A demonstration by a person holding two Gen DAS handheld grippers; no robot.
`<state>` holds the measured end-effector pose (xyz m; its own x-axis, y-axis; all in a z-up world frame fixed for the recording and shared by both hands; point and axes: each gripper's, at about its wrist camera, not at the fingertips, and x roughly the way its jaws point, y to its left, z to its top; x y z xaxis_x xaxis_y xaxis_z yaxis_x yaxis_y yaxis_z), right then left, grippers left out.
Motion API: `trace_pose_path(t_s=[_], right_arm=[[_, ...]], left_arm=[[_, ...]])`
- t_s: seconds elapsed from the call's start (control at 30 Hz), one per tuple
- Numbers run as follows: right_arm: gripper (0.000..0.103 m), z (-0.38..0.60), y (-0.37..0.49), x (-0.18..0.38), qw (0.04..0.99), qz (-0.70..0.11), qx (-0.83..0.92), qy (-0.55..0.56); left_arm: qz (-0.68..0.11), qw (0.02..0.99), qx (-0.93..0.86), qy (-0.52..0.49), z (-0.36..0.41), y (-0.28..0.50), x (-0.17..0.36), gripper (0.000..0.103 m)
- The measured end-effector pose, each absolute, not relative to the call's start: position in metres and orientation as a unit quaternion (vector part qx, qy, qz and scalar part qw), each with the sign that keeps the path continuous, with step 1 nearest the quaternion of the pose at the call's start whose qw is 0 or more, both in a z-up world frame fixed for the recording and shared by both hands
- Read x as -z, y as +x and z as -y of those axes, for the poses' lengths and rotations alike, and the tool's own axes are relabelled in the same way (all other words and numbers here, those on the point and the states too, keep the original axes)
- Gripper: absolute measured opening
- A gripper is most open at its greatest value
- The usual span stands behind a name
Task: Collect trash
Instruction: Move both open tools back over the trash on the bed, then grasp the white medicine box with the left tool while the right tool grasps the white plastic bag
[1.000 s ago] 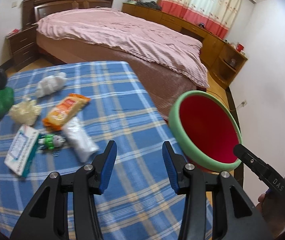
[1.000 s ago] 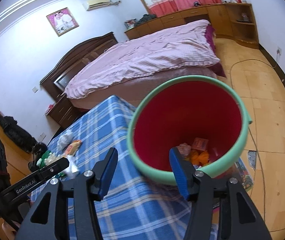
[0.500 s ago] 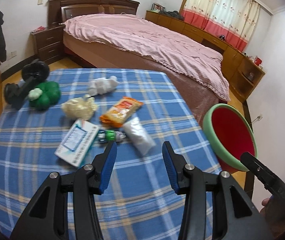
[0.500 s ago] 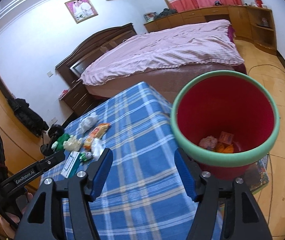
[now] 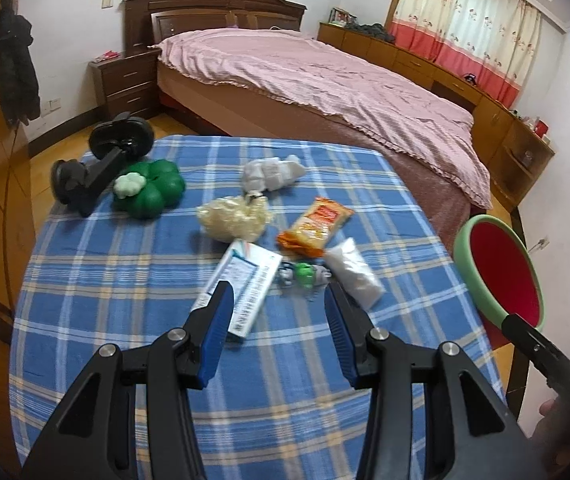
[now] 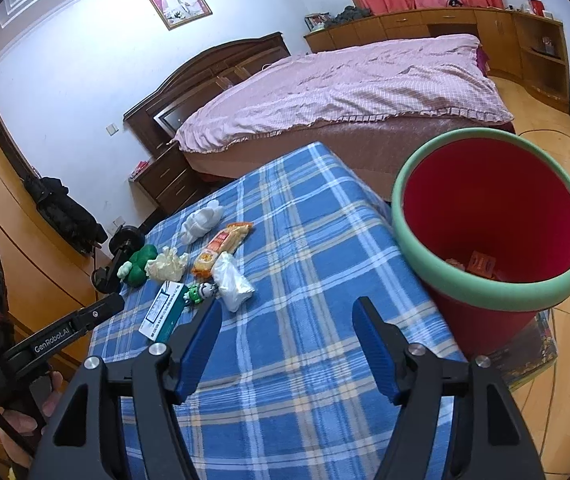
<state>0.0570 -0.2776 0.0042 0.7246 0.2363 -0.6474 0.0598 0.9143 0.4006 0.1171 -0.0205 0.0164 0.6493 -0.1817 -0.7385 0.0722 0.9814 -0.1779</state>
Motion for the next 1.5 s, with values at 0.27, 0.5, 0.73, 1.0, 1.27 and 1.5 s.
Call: trace_pose_path(t_s=[0.27, 0.5, 0.73, 1.0, 1.27, 1.5], right_arm=[[0.072, 0.256, 0.071, -0.003, 0.903, -0.379, -0.056, 0.193], [0.073, 0.239, 0.073, -0.003, 0.9, -0.387, -0.06, 0.189], [0.073, 0.219, 0.076, -0.004, 0.901, -0.395, -0.063, 0.167], [0.075, 0.2, 0.097, 0.001, 0.898, -0.408, -0.073, 0.148], [0.075, 0.194, 0.117, 0.015, 0.893, -0.423, -0.067, 0.136], [0.075, 0.194, 0.139, 0.031, 0.887, -0.439, -0.053, 0.133]], left_arm=[[-0.425, 0.901, 0.052, -0.076, -0.006, 0.119, -0.007, 0.047], [-0.422, 0.902, 0.049, -0.073, -0.023, 0.114, -0.008, 0.047], [-0.422, 0.902, 0.052, -0.073, -0.04, 0.115, -0.003, 0.049], [-0.438, 0.894, 0.07, -0.064, -0.042, 0.132, 0.018, 0.054], [-0.458, 0.88, 0.122, -0.037, -0.017, 0.157, 0.038, 0.055], [-0.477, 0.868, 0.137, -0.005, 0.002, 0.173, 0.056, 0.058]])
